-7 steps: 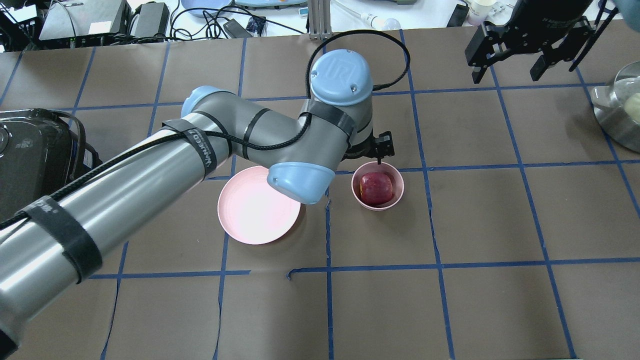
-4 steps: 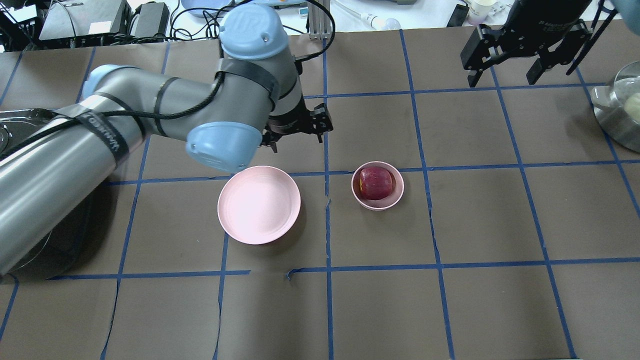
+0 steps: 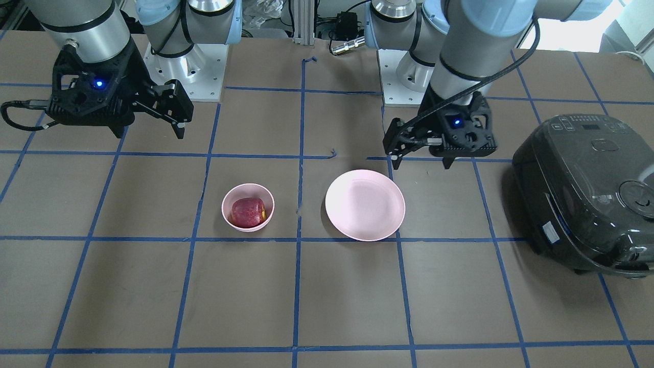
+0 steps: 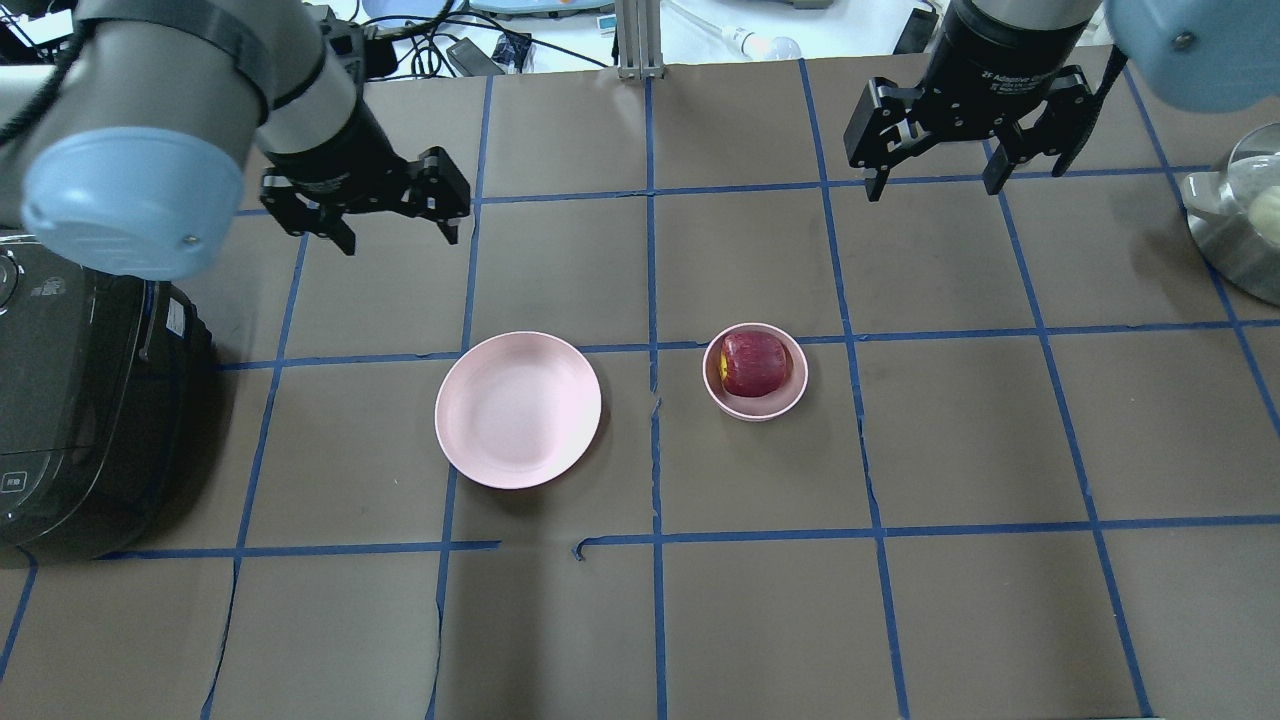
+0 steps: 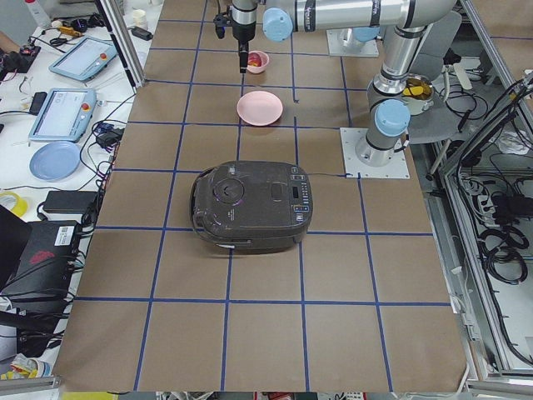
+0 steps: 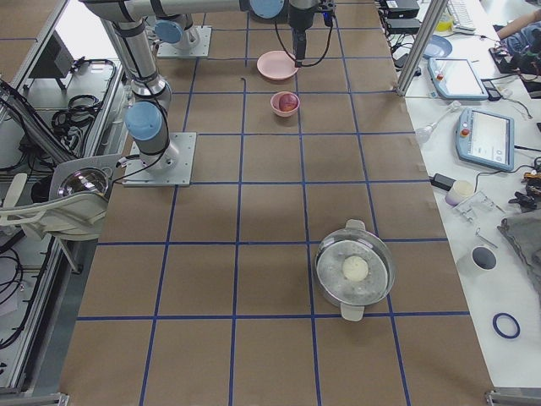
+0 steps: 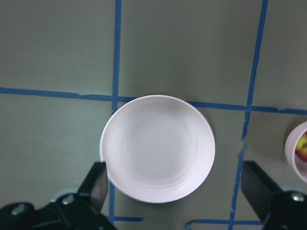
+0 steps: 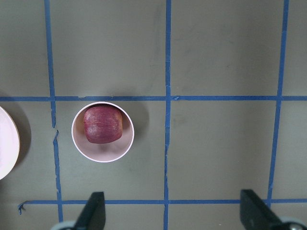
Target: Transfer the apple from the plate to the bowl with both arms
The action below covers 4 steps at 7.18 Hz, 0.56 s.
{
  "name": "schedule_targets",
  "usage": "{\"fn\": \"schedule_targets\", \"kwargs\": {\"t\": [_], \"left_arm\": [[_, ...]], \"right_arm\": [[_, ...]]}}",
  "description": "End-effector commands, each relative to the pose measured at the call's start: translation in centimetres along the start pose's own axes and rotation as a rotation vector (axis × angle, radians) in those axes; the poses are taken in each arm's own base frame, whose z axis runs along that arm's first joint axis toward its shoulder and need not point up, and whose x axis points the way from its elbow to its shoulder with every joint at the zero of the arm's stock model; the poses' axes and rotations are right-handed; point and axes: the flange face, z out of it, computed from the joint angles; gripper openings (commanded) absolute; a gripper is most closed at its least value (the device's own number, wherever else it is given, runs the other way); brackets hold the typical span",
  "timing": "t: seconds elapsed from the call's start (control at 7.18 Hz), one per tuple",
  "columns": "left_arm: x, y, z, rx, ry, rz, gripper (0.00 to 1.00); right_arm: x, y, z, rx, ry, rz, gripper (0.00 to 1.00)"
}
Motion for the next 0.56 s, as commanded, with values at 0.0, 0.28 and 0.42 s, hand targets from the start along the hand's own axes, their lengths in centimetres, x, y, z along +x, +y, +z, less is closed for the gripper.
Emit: {"fn": "schedule_targets", "kwargs": {"t": [0.0, 0.28, 0.42], "left_arm": [[-2.9, 1.0, -7.2, -0.012, -0.025, 0.043, 1.0], [-2.6, 0.3, -6.3, -0.066, -0.016, -0.068, 1.0], [-2.6, -0.4, -5.9, -0.046, -0.023, -0.027, 1.0]], "right_arm": [[-0.2, 0.2, -0.1, 0.0, 0.0, -0.003, 1.0], [-0.1, 0.1, 0.0, -0.001, 0.002, -0.002, 1.0], [-0.1, 0.1, 0.1, -0.003, 0.002, -0.002, 1.0]]}}
